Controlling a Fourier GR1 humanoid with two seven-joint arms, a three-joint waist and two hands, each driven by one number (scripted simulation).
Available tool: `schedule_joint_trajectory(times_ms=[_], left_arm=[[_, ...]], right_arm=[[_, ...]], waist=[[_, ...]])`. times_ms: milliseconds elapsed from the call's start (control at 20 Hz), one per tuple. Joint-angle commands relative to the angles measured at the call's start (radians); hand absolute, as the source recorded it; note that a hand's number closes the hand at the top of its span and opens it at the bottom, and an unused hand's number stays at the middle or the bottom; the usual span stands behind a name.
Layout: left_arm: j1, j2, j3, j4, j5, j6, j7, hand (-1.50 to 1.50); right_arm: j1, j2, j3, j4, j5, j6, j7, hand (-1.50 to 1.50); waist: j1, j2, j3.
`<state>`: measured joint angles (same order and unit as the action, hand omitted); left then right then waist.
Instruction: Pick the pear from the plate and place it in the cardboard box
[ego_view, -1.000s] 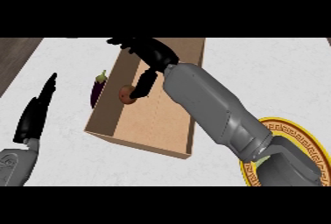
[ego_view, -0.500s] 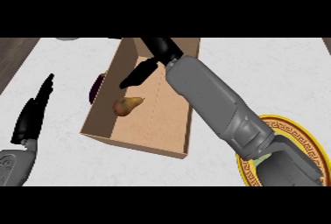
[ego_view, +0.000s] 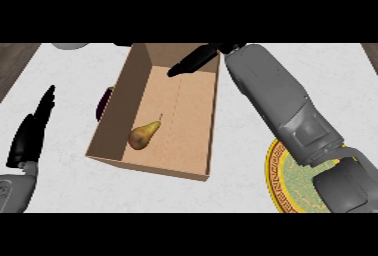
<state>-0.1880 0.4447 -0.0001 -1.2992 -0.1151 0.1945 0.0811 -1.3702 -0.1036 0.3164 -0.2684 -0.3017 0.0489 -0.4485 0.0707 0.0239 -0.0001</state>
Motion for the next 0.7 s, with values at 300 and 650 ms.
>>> schedule_joint_trajectory(times_ms=[300, 650], left_arm=[[0.04, -0.014, 0.02, 0.032, -0.007, 0.012, -0.072, 0.0], [-0.007, -0.026, -0.01, 0.013, -0.027, 0.002, -0.026, 0.0]], right_arm=[[0.059, -0.263, -0.033, 0.124, 0.024, 0.235, -0.157, -1.5], [0.041, -0.375, 0.011, 0.165, 0.088, 0.353, -0.213, -1.5]], waist=[[-0.004, 0.008, 0.001], [0.017, 0.022, 0.002]])
